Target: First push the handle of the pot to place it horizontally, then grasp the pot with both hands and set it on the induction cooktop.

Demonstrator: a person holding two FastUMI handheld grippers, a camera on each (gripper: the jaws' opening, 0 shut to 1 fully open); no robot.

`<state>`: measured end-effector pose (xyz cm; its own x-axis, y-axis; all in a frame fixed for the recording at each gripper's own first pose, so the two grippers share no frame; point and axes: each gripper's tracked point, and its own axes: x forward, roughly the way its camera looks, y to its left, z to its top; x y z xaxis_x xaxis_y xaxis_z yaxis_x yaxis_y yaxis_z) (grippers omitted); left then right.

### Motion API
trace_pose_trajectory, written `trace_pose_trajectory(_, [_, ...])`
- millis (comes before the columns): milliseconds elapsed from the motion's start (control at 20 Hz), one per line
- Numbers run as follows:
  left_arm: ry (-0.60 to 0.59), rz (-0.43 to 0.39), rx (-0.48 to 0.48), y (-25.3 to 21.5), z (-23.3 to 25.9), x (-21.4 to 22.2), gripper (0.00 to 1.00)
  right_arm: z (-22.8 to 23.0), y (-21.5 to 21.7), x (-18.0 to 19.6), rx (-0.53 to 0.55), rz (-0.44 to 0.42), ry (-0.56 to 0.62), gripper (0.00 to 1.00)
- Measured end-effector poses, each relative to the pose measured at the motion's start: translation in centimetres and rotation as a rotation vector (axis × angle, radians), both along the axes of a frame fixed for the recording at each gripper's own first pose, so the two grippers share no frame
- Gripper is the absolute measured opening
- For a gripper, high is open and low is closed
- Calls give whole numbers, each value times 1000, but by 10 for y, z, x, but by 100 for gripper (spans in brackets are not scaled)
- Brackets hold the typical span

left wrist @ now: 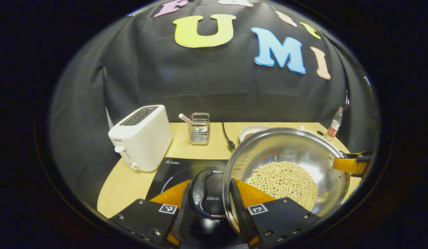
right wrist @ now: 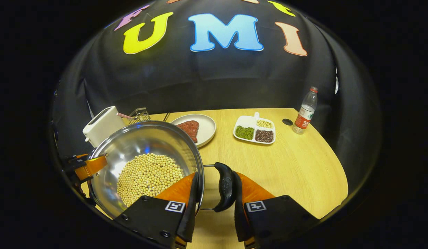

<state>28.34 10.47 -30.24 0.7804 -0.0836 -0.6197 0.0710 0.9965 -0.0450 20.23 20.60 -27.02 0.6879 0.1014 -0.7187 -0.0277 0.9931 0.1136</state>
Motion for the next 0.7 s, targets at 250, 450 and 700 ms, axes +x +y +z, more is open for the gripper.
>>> trace_pose_trajectory(250, [-3, 5, -4, 36, -3, 8, 58, 4, 31, 4, 2, 7, -2, 46])
trace_pose_trajectory(450, [0, 10, -3, 59, -7, 15, 61, 3, 55, 9, 3, 15, -2, 49])
trace_pose_trajectory(700, [20, 19, -15, 83, -20, 22, 58, -1, 79, 14, 3, 23, 6, 46])
